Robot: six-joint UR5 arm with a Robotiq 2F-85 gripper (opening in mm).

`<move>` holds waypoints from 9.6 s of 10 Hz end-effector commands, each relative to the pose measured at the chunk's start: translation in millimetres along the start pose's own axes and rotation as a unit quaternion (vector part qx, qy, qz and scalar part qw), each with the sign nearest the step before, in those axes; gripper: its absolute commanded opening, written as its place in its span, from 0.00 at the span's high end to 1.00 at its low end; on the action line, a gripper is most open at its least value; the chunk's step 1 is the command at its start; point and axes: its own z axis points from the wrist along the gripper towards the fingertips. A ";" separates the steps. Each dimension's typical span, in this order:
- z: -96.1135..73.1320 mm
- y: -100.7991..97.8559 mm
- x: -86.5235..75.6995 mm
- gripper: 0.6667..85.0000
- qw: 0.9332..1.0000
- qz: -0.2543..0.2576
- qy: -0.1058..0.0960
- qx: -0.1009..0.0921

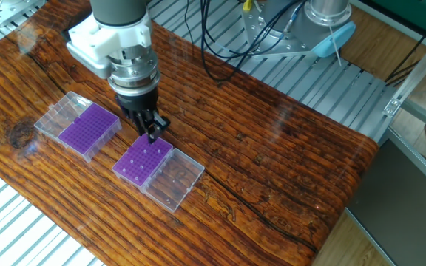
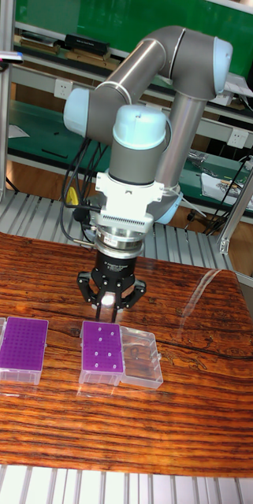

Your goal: Transfer all small pipette tips from one holder to another

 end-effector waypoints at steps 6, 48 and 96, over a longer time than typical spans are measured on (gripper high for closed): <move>6.5 -16.2 1.7 0.62 0.999 0.038 0.004 0.018; 42.4 -3.0 8.6 0.68 1.000 0.015 -0.007 0.004; 40.1 -8.1 -6.3 1.00 0.998 0.042 -0.028 0.029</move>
